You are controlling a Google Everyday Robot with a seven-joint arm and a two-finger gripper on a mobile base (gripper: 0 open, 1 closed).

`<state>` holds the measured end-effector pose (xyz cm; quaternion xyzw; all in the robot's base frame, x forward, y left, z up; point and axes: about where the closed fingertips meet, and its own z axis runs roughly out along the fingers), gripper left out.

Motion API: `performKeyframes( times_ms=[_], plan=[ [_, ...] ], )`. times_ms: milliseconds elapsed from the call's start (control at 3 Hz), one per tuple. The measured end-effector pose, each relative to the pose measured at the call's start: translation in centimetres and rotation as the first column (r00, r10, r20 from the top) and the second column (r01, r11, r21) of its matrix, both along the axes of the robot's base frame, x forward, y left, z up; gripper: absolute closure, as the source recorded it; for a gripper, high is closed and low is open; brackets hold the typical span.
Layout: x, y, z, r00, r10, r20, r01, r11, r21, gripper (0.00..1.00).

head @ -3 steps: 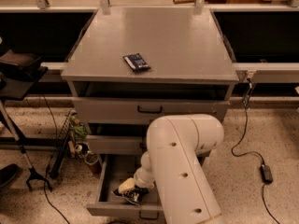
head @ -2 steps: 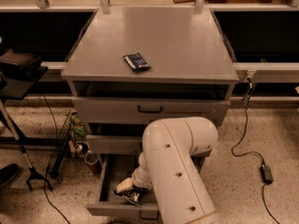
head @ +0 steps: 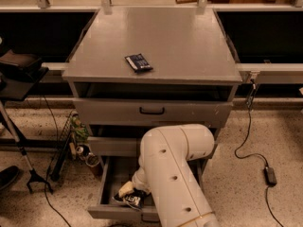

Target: Pick blue chip bag from bottom drawer and place on counter

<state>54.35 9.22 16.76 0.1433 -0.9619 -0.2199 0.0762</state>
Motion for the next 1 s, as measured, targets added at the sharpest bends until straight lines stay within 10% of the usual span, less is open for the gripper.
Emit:
performKeyframes(
  times_ms=[1000],
  plan=[
    [-1.4,-1.3,0.3,0.9996,-0.021,0.016,0.021,1.000,0.004,0.88]
  ],
)
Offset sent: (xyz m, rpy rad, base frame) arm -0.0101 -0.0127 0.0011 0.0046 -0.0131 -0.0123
